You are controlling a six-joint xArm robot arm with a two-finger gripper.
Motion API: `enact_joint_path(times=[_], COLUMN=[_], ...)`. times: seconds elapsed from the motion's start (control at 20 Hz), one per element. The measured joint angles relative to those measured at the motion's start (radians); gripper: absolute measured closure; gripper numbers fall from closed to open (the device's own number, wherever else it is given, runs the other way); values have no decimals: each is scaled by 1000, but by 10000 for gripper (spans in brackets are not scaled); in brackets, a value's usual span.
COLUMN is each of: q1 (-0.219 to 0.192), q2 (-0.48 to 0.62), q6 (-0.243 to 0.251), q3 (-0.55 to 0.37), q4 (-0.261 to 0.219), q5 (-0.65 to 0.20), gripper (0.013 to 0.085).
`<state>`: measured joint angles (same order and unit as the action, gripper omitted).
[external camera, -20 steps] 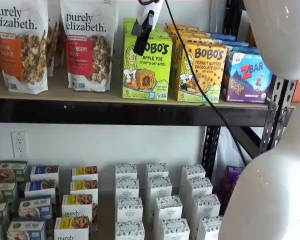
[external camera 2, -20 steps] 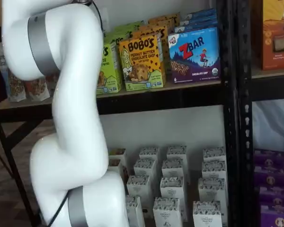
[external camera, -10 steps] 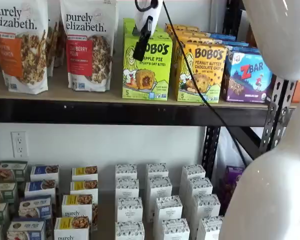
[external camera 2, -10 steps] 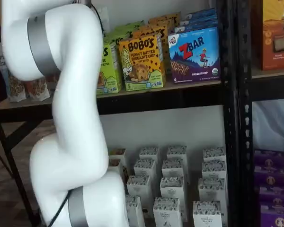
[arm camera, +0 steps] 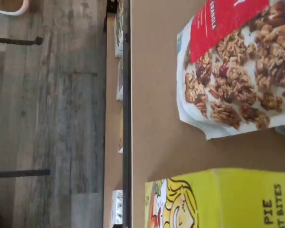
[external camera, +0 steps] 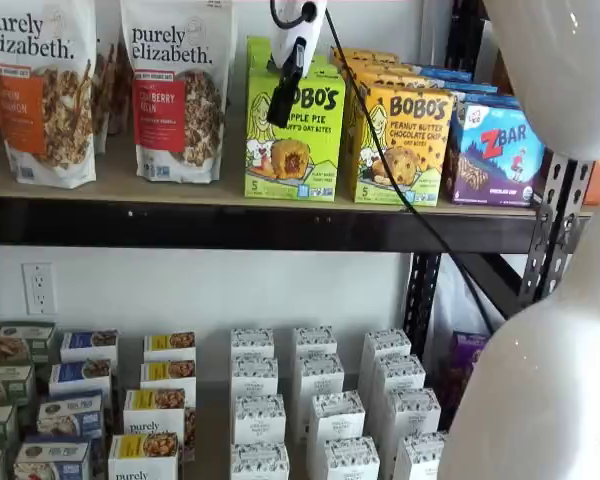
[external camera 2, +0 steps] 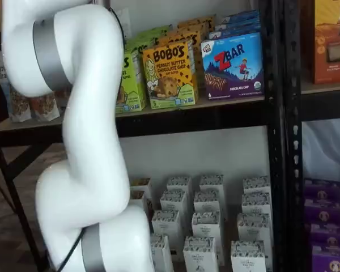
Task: Pick the green box on the top shelf, the fourth from the left
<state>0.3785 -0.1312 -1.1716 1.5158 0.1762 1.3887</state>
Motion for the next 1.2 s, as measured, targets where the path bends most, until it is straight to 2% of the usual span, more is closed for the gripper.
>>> enact_joint_path(times=[0.5, 0.55, 0.6, 0.65, 0.7, 0.75, 0.9, 0.95, 1.0, 1.1, 1.15, 1.2], q1=[-3, -4, -4, -4, -5, -6, -6, -6, -6, -5, -5, -5], q2=[6, 5, 4, 3, 2, 2, 2, 2, 2, 1, 1, 1], q6=[-4, -4, -5, -5, -6, -6, -7, -7, -7, -7, -6, -6], q3=[7, 5, 3, 2, 1, 0, -1, -1, -1, -3, -3, -3], q4=[11, 13, 14, 16, 18, 21, 24, 24, 25, 26, 26, 27], q5=[14, 11, 9, 7, 5, 4, 2, 1, 1, -3, -4, -4], gripper=[130, 170, 170, 210, 210, 250, 290, 330, 330, 410, 410, 450])
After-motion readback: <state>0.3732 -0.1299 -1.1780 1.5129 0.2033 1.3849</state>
